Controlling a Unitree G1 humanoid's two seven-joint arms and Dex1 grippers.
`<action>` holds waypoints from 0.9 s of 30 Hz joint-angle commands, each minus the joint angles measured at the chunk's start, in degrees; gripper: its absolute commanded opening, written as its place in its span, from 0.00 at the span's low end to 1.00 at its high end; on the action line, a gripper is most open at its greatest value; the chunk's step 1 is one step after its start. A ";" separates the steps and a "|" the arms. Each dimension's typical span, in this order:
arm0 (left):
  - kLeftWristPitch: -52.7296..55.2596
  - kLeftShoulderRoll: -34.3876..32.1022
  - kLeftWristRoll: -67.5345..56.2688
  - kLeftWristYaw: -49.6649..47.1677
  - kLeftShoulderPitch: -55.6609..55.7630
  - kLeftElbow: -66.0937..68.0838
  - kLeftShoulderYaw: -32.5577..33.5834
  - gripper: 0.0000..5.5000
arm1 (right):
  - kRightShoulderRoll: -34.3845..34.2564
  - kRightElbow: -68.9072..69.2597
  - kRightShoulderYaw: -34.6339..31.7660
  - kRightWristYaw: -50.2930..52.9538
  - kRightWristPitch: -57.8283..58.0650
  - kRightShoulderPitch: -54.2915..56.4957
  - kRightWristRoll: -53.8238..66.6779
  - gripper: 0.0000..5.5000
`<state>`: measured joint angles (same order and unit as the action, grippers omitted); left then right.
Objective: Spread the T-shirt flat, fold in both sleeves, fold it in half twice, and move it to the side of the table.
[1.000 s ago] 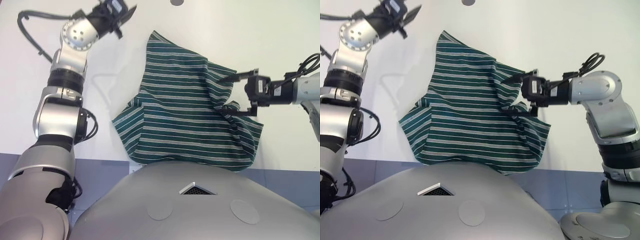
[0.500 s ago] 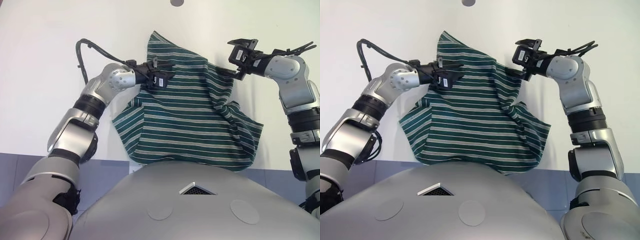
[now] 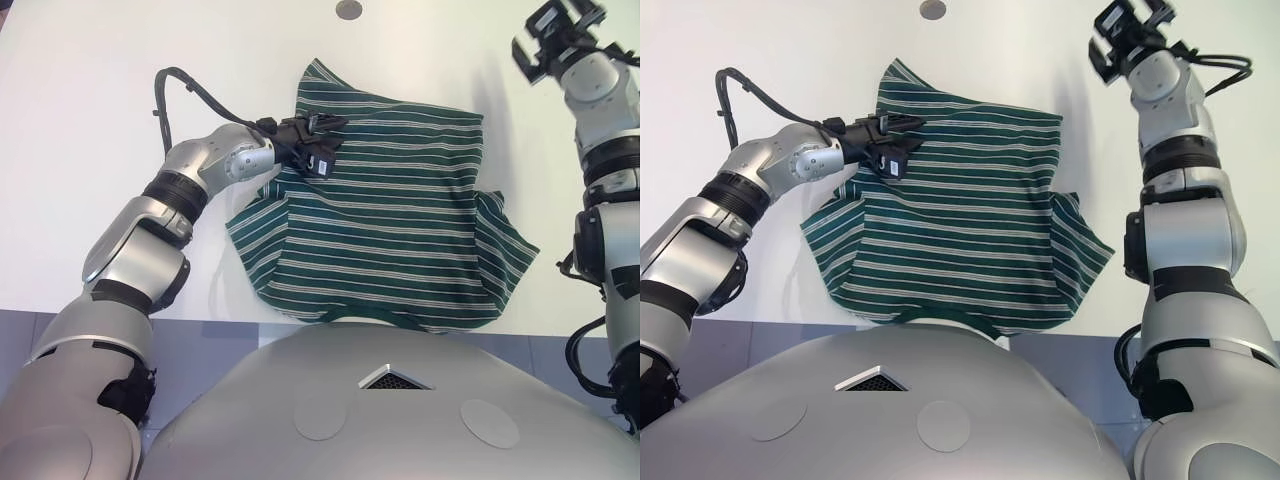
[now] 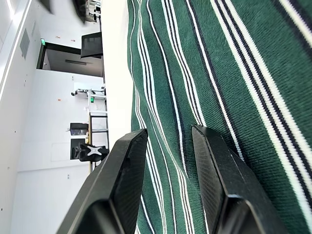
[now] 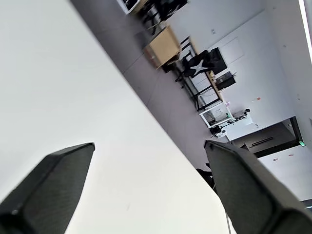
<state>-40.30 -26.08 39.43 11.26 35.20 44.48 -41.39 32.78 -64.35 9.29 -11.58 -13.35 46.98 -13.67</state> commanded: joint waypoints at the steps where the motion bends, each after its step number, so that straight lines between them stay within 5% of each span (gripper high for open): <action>1: 5.60 -0.89 5.58 4.32 -9.24 7.64 -5.18 0.30 | -3.03 15.78 -2.31 -23.32 -2.28 -3.98 12.63 0.76; 5: 5.86 -0.32 5.54 3.97 -8.67 8.18 -5.37 0.30 | -3.83 23.30 1.11 -35.98 0.87 -11.07 14.97 0.76; 13: 6.09 0.09 5.80 3.31 -8.71 8.28 -5.59 0.30 | -4.41 16.13 10.43 -31.96 -0.27 -13.98 0.45 0.76; 21: 6.35 0.42 5.76 3.16 -8.76 8.33 -5.63 0.30 | -4.76 22.62 4.29 -35.53 2.75 -14.10 8.28 0.76; 27: 6.63 0.49 5.98 2.88 -8.51 8.44 -5.74 0.30 | -3.60 28.86 10.77 -36.46 1.62 -20.36 0.98 0.76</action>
<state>-38.96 -25.36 38.94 10.68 35.30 45.18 -41.37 28.51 -38.05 17.31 -46.99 -12.02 29.72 -9.51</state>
